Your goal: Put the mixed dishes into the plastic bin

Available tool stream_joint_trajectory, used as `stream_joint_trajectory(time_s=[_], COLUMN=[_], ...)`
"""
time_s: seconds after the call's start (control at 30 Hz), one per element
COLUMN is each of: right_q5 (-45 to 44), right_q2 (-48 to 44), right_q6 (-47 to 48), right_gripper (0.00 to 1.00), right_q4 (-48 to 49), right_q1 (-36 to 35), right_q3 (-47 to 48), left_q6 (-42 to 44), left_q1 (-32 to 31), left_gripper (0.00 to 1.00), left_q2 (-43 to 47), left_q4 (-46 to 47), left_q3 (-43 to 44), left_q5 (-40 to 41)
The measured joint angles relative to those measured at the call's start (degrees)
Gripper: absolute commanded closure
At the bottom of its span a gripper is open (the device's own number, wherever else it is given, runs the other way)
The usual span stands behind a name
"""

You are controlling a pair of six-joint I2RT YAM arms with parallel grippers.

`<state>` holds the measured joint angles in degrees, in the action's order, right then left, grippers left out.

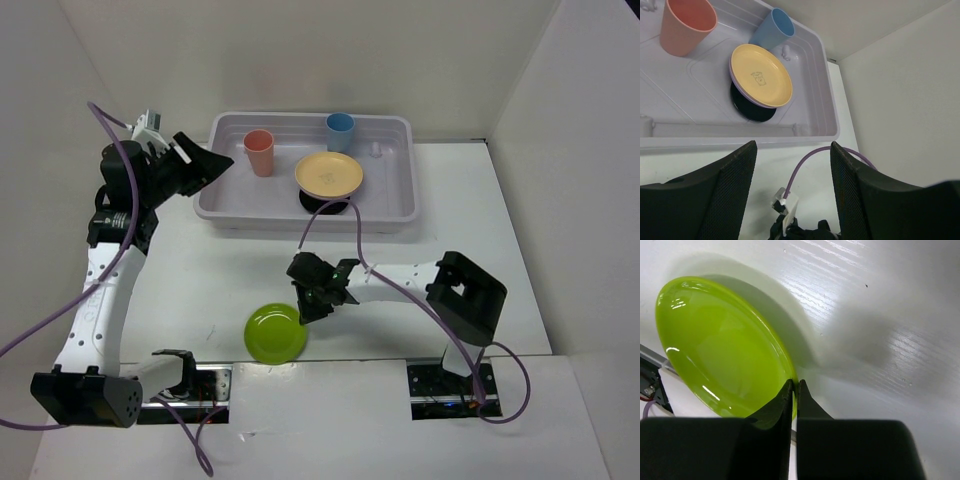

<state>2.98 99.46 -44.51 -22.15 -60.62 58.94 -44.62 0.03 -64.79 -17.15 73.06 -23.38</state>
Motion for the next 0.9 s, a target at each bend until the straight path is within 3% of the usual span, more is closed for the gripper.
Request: stream_joint_trajectory(time_s=[0.3,0.5,0.7,0.9], right_q5=[-1.88,-0.87,4.44,7.5], right_q2=[-8.48,-8.76,-3.45,13.09], right_q6=[1.01,4.15,6.05,7.63], right_gripper=[1.0,1.0,1.0,1.0], right_q4=[-2.54,-4.11,-2.75,-0.94], right_q1=[2.95,9.38,15.98,24.52], right_q3=[2.91,15.78,28.24,44.61], left_q6=[0.98,1.16,2.16,2.67], left_q1=[0.81,2.32,4.44,5.46], left_gripper=[0.32,0.32,0.32,0.32], left_q2=[0.0,0.94,2.8,3.08], left_q4=[-0.48,-1.49,-2.91,-3.93], left_q3=[0.0,0.07,0.46,0.92], left_q5=[-1.2,-2.03,-2.75,-4.15])
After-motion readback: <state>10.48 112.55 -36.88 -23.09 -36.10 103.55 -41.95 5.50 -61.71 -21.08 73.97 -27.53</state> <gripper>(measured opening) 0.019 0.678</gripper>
